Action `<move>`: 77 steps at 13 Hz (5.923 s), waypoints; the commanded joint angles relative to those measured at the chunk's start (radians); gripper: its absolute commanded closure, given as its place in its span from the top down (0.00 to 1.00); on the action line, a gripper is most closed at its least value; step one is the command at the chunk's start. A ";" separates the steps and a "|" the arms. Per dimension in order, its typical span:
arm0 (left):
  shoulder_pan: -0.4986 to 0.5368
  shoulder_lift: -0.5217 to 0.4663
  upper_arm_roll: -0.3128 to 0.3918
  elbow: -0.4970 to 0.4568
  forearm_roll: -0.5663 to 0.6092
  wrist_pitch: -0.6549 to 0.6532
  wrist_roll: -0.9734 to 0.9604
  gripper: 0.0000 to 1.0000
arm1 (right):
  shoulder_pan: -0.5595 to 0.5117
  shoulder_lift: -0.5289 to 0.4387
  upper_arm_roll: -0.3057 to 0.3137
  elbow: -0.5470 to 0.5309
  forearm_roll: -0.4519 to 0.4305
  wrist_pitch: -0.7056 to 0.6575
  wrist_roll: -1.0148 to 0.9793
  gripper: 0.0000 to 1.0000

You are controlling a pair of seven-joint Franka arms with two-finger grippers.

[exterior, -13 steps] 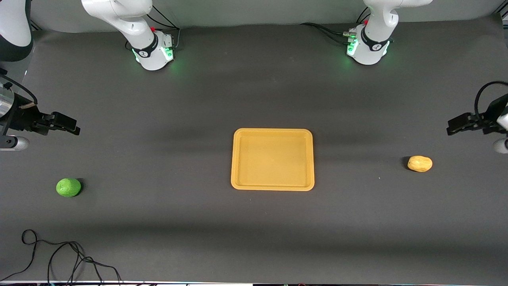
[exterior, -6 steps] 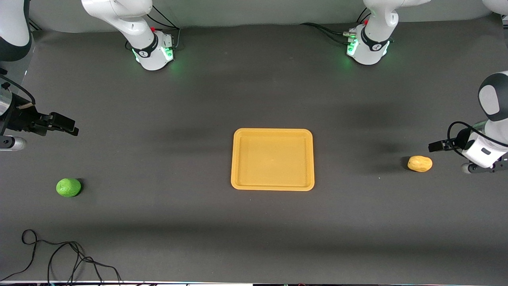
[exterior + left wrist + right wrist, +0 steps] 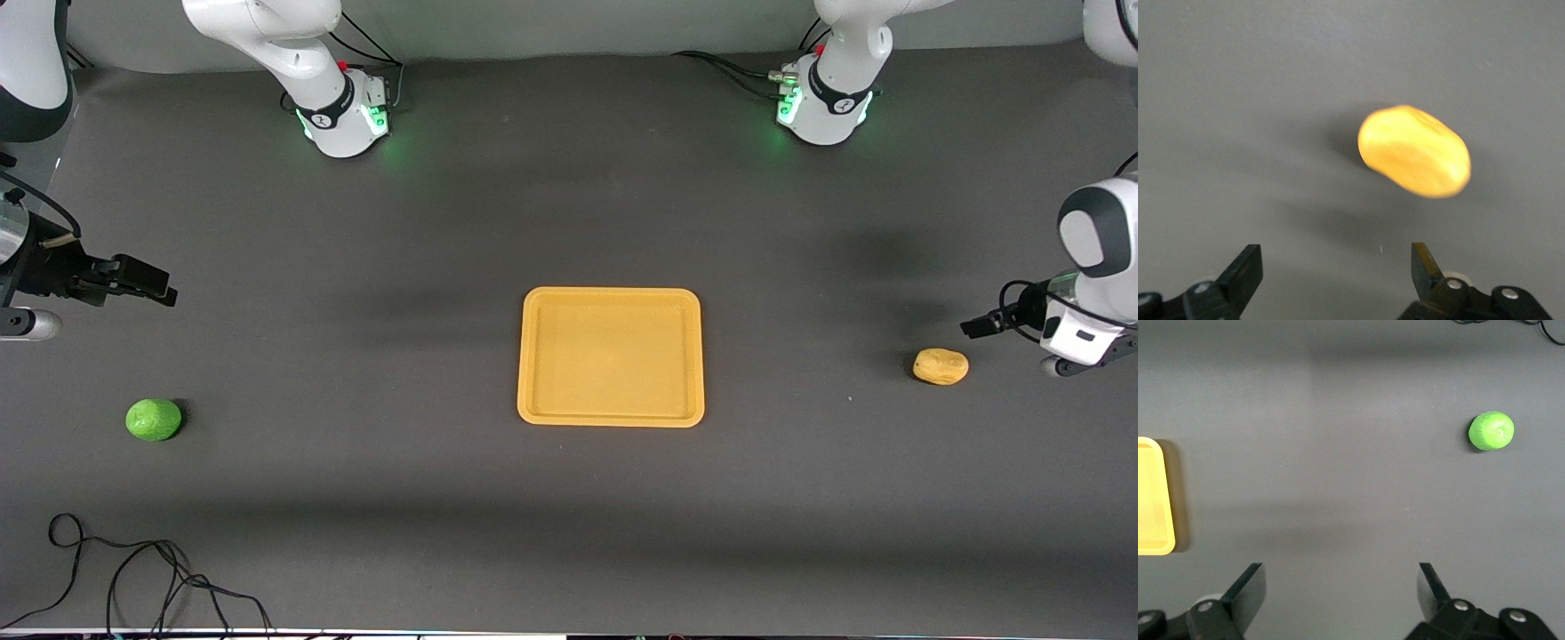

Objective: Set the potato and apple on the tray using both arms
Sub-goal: 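Lower the left gripper around the yellow potato, then close the left gripper on the potato while the right gripper reaches the apple, then carry the potato onto the tray while the right gripper grasps the apple, then release the potato on the tray and withdraw the left gripper, then carry the green apple with the right gripper over the tray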

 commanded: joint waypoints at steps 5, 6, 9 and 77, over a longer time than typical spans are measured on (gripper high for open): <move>0.000 0.088 -0.012 0.006 -0.187 0.152 -0.066 0.99 | -0.033 0.044 -0.133 -0.020 0.010 0.102 -0.290 1.00; -0.003 0.099 -0.013 0.018 -0.189 0.166 -0.091 0.99 | -0.033 0.067 -0.180 -0.011 0.010 0.121 -0.352 1.00; -0.012 0.160 -0.016 0.026 -0.189 0.290 -0.106 0.99 | -0.042 0.154 -0.311 0.017 0.025 0.234 -0.539 1.00; -0.163 -0.387 -0.065 0.310 0.039 -0.647 0.093 0.99 | 0.904 0.756 -0.204 0.557 0.145 0.304 1.050 0.29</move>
